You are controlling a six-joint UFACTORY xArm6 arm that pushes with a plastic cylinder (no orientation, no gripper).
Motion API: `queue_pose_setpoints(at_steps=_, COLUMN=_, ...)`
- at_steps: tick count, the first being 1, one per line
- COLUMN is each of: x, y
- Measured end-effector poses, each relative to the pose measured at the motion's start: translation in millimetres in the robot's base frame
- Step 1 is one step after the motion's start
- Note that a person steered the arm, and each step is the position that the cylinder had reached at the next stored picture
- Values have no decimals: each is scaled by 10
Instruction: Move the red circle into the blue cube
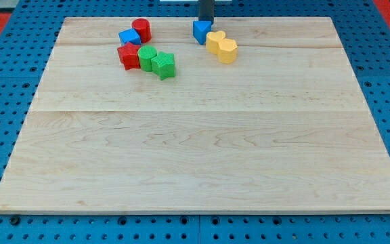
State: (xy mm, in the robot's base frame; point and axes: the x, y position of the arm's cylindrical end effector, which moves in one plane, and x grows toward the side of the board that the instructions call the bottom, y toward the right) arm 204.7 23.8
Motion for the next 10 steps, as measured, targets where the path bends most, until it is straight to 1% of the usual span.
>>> queue_pose_setpoints(at_steps=2, x=114, y=117)
queue_pose_setpoints(at_steps=3, x=-19, y=-518)
queue_pose_setpoints(at_steps=4, x=-35, y=-1346)
queue_pose_setpoints(at_steps=5, x=-65, y=-1863)
queue_pose_setpoints(at_steps=6, x=130, y=-2242)
queue_pose_setpoints(at_steps=7, x=375, y=-2242)
queue_pose_setpoints(at_steps=8, x=451, y=-2251)
queue_pose_setpoints(at_steps=10, x=451, y=-2581)
